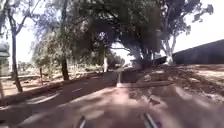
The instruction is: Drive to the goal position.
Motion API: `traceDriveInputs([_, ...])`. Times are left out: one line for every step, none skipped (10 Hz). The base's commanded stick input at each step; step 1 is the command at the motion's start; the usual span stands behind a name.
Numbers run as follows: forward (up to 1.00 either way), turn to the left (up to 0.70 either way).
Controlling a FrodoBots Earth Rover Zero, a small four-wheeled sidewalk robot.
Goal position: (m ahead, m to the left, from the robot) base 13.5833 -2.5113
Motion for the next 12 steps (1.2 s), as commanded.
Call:
traceDriveInputs([0.63, 0.02])
traceDriveInputs([0.64, 0.04])
traceDriveInputs([0.63, 0.32])
traceDriveInputs([0.64, 0.32])
traceDriveInputs([0.64, 0.32])
traceDriveInputs([0.64, 0.32])
traceDriveInputs([0.63, 0.32])
traceDriveInputs([0.64, 0.00])
traceDriveInputs([0.64, 0.00])
traceDriveInputs([0.64, 0.00])
traceDriveInputs([0.64, 0.00])
traceDriveInputs([0.65, 0.00])
